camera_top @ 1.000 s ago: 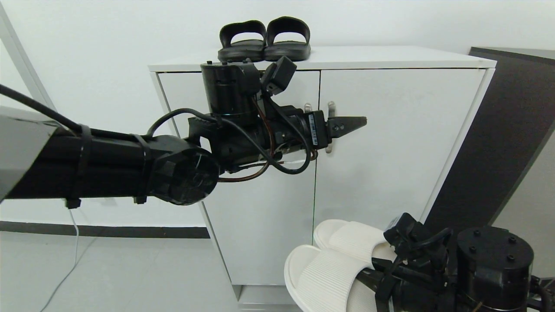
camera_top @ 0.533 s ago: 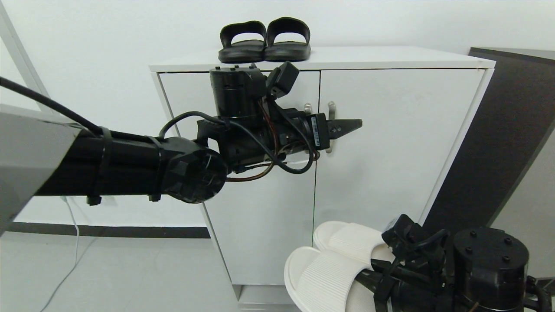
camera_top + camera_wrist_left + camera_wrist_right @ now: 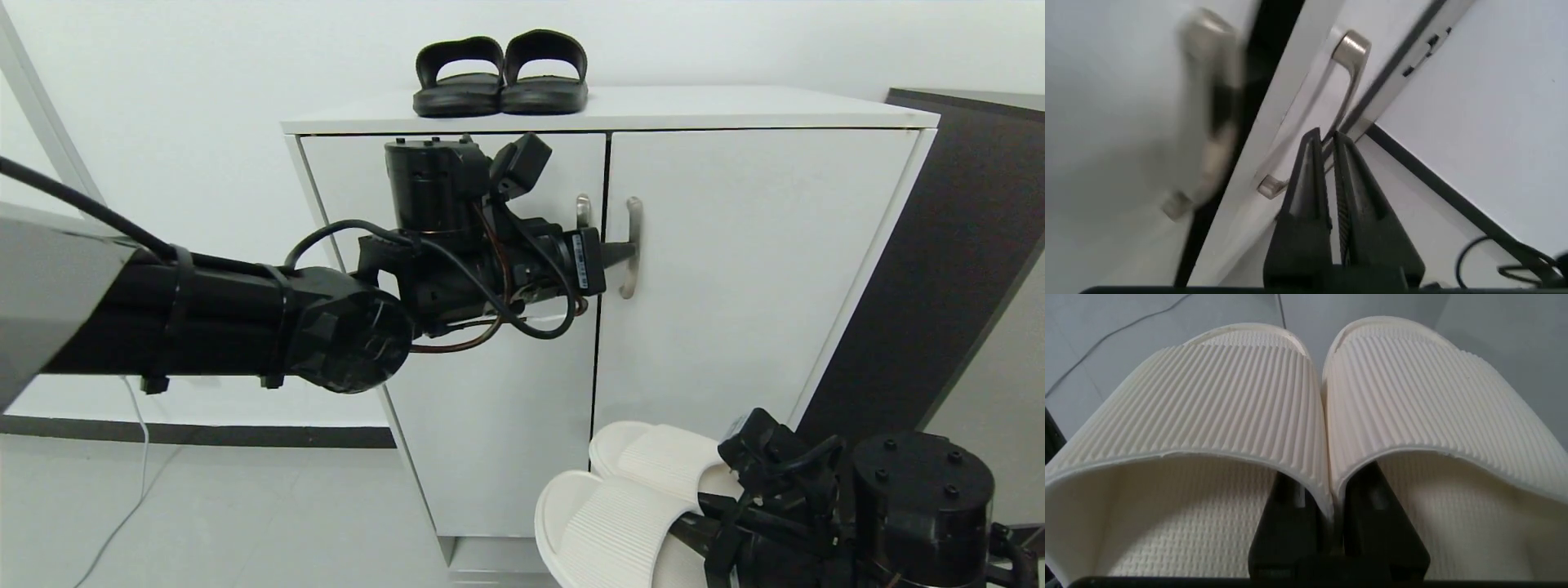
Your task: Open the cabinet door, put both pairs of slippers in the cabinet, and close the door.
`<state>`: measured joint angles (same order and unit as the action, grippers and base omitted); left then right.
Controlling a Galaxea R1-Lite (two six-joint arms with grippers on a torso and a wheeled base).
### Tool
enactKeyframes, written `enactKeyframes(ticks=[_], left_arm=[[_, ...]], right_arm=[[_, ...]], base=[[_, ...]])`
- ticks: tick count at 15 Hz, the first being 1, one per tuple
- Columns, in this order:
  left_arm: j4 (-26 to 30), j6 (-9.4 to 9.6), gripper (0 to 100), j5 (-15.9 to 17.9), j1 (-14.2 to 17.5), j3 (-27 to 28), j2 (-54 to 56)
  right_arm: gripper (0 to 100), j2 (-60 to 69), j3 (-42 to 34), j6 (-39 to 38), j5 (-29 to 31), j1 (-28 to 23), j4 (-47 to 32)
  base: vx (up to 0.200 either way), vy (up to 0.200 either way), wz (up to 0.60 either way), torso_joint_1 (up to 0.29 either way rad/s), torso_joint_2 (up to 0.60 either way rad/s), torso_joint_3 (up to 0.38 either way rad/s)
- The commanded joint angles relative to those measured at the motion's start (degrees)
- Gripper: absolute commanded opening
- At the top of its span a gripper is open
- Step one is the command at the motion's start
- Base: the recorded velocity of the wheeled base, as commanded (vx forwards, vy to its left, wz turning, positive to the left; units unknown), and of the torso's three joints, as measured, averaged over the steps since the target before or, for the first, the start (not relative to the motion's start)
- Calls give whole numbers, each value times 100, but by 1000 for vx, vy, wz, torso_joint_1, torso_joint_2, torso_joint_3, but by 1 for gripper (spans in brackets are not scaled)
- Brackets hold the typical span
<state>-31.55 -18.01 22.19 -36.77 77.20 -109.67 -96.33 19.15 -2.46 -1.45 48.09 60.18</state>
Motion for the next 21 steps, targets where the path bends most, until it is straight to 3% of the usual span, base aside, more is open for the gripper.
enactKeyframes(ticks=[1, 5, 10, 12, 14, 21], left_arm=[[-27, -1, 0, 5, -85, -241, 358], [-62, 8, 0, -13, -226, -812, 842], [-79, -10, 0, -4, -322, -1436, 1483], [-79, -168, 0, 31, -59, -1366, 1439], [-79, -282, 0, 31, 12, -1129, 1193], [-71, -300, 0, 23, 302, -65, 139]], right_arm=[[0, 9, -34, 0, -83, -2, 2], [0, 44, -105, 9, -145, 16, 2], [0, 361, -351, 158, -787, 25, -7], [0, 352, -359, 176, -787, 34, -7], [0, 352, -359, 176, -787, 34, -7], [0, 361, -474, 299, -795, 148, -7]], base=[[0, 0, 0, 0, 0, 0], [0, 0, 0, 0, 0, 0], [0, 0, 0, 0, 0, 0], [0, 0, 0, 0, 0, 0], [0, 0, 0, 0, 0, 0], [0, 0, 0, 0, 0, 0]])
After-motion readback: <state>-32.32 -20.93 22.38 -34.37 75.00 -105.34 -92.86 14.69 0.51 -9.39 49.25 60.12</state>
